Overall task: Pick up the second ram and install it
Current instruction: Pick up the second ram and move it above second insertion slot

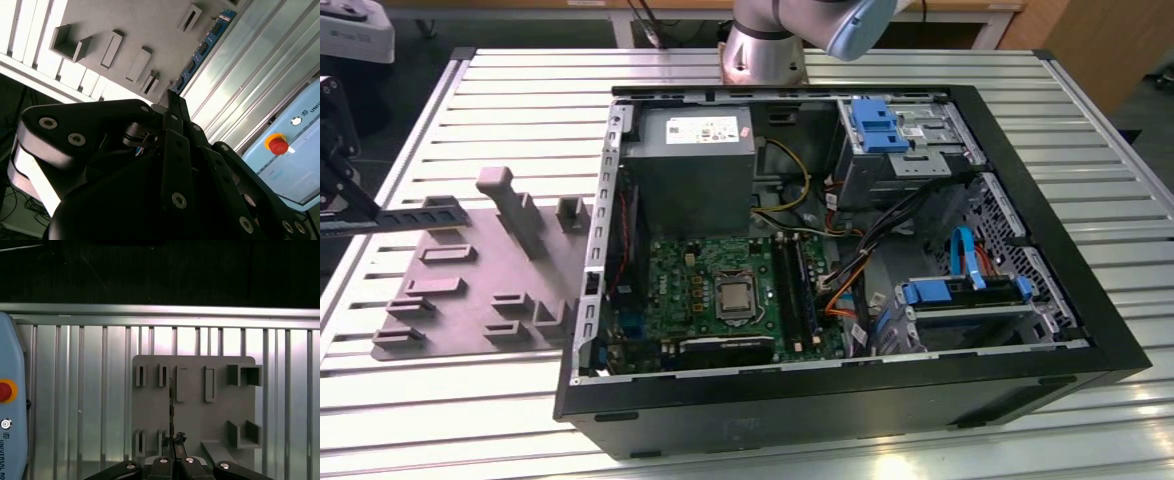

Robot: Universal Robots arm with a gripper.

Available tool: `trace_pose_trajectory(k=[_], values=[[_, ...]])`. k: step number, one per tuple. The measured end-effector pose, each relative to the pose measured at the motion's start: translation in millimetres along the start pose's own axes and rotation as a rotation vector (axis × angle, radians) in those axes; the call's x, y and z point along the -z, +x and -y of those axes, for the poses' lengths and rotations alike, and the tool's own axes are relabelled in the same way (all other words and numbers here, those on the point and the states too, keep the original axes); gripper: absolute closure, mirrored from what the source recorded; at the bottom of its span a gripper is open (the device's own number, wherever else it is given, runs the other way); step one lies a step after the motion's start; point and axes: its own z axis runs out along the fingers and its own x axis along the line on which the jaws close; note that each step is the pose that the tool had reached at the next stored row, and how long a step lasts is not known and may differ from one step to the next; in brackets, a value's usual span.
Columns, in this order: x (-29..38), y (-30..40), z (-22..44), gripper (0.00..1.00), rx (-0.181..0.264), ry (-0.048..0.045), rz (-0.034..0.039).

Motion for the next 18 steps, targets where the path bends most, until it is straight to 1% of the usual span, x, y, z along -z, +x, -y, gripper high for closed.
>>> trace_pose_trajectory(k=[18], values=[[15.9, -0.5, -0.1, 0.89, 0.000, 0.0073, 0.0001]])
